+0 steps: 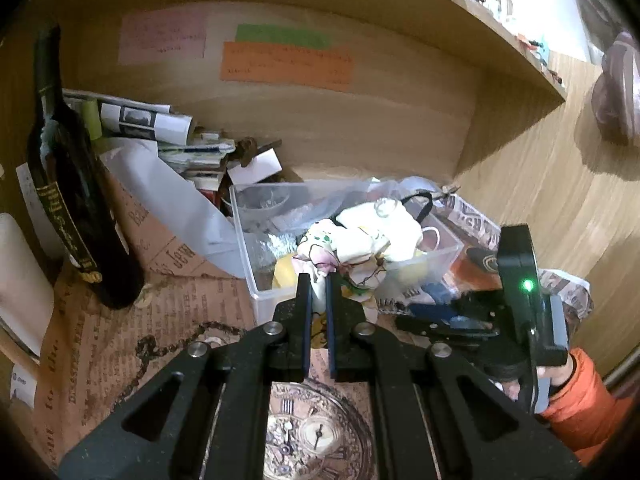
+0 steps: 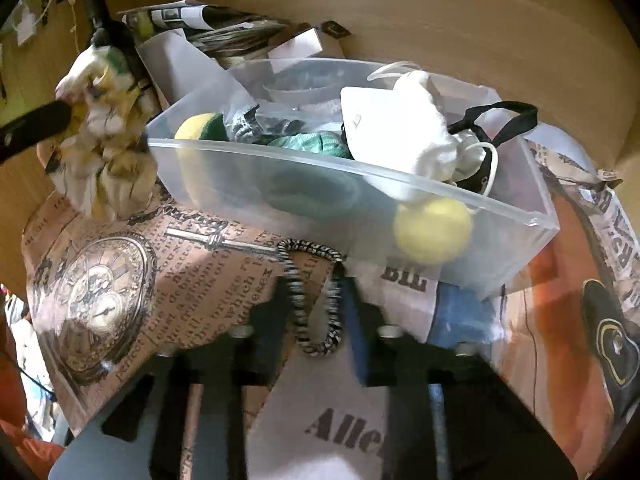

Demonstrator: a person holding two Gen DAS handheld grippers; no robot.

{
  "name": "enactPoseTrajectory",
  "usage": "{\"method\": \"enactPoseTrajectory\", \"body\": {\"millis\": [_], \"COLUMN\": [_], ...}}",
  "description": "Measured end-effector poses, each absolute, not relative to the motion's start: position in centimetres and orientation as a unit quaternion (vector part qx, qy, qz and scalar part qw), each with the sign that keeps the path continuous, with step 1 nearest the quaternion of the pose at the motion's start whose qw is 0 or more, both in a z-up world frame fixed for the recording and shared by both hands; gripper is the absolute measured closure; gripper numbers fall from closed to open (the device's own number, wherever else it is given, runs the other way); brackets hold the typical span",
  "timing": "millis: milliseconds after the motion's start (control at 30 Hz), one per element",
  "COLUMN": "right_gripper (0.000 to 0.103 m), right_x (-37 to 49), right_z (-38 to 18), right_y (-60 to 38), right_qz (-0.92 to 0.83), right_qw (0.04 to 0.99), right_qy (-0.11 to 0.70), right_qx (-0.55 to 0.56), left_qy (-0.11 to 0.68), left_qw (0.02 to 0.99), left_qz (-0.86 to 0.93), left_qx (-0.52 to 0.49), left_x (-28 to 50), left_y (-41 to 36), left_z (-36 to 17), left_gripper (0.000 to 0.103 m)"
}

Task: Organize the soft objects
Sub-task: 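Grasp the patterned scrunchie with the left tool while the right tool grasps the beaded bracelet, then release the scrunchie into the box with the left tool while the right tool releases the bracelet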

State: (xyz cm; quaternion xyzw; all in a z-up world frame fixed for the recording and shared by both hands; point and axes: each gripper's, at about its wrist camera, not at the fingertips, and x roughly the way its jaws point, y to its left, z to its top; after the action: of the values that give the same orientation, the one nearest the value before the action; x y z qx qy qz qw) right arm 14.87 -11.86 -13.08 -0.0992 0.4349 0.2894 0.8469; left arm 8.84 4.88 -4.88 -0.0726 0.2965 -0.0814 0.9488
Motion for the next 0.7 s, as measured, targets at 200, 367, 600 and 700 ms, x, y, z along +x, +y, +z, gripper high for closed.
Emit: {"method": "enactPoseTrajectory", "body": {"millis": [200, 367, 600, 700], "right_gripper": [0.095, 0.095, 0.095, 0.095], "right_x": [13.5, 12.0, 12.8, 13.9], "right_z": [-10.8, -7.4, -4.5, -4.0], "right_y": [-13.2, -13.7, -13.2, -12.9], "right_qz": [0.302, 0.318, 0.318, 0.316], "right_qw": [0.865, 0.878, 0.897, 0.901], "right_qy": [0.393, 0.35, 0.3, 0.291], "right_qx": [-0.078, -0.071, -0.065, -0.06], "left_qy": [0.286, 0.273, 0.271, 0.285], "left_qw": [0.952, 0.956, 0.957, 0.952], "left_qz": [-0.078, -0.07, -0.06, -0.064], "left_qx": [-0.08, -0.082, -0.087, -0.088], "left_x": [9.9, 11.0, 13.7, 15.2], "left_y": [5.3, 5.5, 5.6, 5.2], "left_z": [-4.0, -3.0, -2.5, -3.0], "left_gripper": [0.098, 0.098, 0.098, 0.098]}}
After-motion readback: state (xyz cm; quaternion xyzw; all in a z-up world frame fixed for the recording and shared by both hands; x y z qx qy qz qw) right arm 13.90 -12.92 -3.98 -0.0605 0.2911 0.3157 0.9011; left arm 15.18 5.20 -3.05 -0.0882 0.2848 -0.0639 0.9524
